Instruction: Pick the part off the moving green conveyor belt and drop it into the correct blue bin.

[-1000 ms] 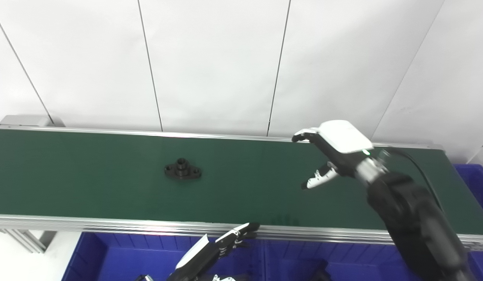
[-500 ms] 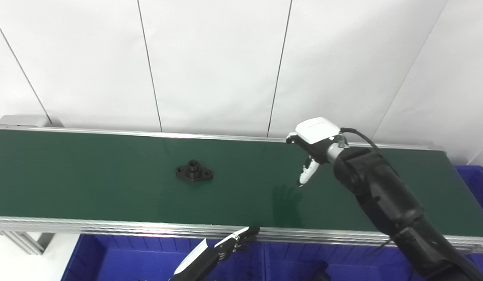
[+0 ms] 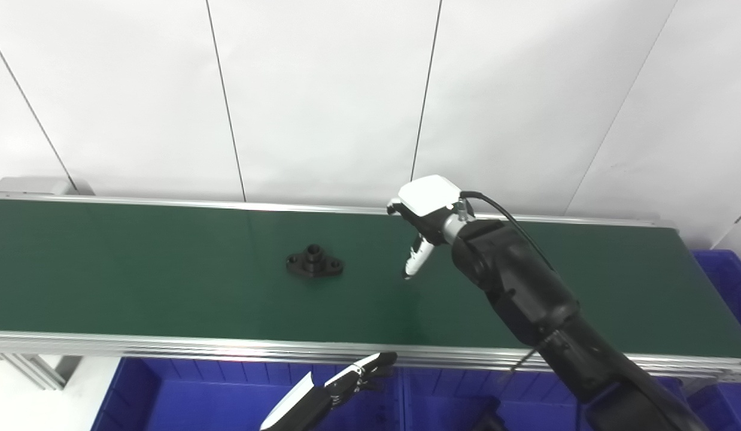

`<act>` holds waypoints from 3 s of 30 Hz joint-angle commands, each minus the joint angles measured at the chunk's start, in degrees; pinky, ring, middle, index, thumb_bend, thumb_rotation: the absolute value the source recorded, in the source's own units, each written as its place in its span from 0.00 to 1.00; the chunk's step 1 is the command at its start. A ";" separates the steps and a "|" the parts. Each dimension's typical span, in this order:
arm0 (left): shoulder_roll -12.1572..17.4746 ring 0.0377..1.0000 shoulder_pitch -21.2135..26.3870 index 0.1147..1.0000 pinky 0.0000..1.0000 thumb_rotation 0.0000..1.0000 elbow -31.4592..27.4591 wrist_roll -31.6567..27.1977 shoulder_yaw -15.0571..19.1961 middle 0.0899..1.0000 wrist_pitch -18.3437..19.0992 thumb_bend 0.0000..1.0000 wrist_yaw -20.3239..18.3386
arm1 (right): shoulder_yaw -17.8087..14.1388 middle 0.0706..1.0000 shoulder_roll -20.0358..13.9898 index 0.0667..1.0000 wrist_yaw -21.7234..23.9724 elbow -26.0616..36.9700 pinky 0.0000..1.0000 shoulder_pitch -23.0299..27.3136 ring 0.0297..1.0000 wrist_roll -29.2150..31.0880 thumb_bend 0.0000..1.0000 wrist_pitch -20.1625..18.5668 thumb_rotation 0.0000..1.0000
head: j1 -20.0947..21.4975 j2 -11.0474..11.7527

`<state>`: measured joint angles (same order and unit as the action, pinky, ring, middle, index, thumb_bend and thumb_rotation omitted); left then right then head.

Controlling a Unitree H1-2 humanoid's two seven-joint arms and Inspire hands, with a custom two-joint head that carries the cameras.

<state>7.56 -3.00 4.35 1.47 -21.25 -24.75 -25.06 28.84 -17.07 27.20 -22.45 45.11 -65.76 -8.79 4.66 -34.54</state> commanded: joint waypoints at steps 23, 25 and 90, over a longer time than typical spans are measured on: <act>0.83 0.90 -1.47 0.90 0.86 0.55 -6.89 -1.13 -0.58 0.93 0.38 0.56 -0.11 | 1.09 0.77 5.86 0.83 -9.74 -14.25 0.54 6.58 0.69 4.90 0.87 -0.68 0.42 | -0.80 -2.17; 0.87 0.90 -1.64 0.91 0.86 0.55 -7.38 -1.27 -0.64 0.93 0.71 0.56 -0.11 | 1.43 0.76 6.72 0.82 -11.09 -16.91 0.54 7.03 0.68 5.72 0.89 -0.54 0.44 | -0.75 -2.30; 2.72 0.90 -0.81 0.90 0.84 0.55 -11.10 -5.04 2.43 0.92 2.33 0.57 0.22 | 4.24 0.41 7.88 0.45 -13.75 -22.60 0.12 3.63 0.16 23.02 0.53 2.41 0.00 | 0.67 -4.38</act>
<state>10.56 -5.02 -5.75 -2.30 -19.05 -20.70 -24.98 33.52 -9.16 11.70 -47.27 48.11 -43.78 -5.05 5.36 -39.02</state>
